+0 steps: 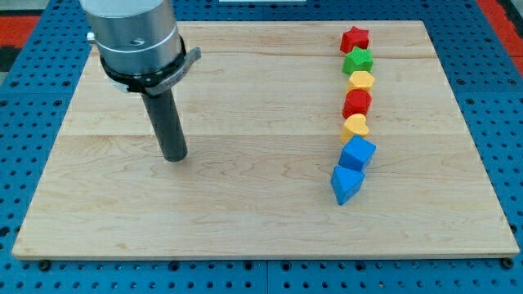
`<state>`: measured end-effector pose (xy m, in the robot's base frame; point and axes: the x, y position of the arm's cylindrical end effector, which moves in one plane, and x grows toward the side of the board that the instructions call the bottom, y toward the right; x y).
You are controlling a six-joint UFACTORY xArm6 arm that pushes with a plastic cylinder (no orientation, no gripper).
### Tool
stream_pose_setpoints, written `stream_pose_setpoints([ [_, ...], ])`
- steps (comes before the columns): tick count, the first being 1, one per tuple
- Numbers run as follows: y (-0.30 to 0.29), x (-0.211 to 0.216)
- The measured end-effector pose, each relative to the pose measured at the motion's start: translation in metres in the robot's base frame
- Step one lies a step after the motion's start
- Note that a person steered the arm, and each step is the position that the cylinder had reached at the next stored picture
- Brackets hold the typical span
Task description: Push the green circle to the top of the red star
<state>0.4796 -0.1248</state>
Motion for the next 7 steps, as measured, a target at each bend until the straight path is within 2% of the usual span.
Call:
stream_pose_setpoints([
  [2, -0.076, -0.020],
  [4, -0.104, -0.078],
  [5, -0.082, -0.121],
  [6, -0.032, -0.171],
  [7, -0.023, -0.192],
])
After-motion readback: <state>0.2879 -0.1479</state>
